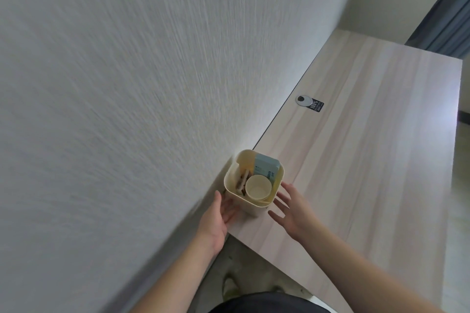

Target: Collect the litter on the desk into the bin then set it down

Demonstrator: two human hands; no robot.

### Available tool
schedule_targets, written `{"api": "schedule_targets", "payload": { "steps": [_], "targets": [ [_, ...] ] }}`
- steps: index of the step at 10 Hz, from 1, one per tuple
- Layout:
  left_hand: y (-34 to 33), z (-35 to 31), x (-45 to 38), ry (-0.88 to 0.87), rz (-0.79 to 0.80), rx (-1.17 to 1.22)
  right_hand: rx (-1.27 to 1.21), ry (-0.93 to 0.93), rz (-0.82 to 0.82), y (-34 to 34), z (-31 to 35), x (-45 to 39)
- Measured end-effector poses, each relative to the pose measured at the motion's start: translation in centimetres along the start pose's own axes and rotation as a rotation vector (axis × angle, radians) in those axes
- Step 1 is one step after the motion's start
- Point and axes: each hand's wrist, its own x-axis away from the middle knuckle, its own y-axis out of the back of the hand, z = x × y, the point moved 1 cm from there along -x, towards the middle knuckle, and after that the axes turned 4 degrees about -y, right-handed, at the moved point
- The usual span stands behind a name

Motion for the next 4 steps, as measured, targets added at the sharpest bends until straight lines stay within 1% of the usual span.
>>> {"api": "schedule_targets", "payload": {
  "steps": [1, 2, 3, 4],
  "targets": [
    [0.0, -0.4, 0.0, -0.054, 0.02, 0.072, 0.019, 0.012, 0.075, -0.6, -0.5, -0.2],
    [0.1, -0.5, 0.1, -0.102, 0.035, 0.047, 0.014, 0.013, 0.112, -0.9, -0.8, -0.4],
    [0.5, -0.1, 0.2, -0.099, 0.025, 0.035, 0.006, -0.005, 0.159, -0.3, -1.0, -0.9],
    [0.4, 0.6, 0.7, -0.051, 0.001, -0.155, 0.155, -0.036, 0.104, 0.7, -1.0, -1.1]
  ]
}}
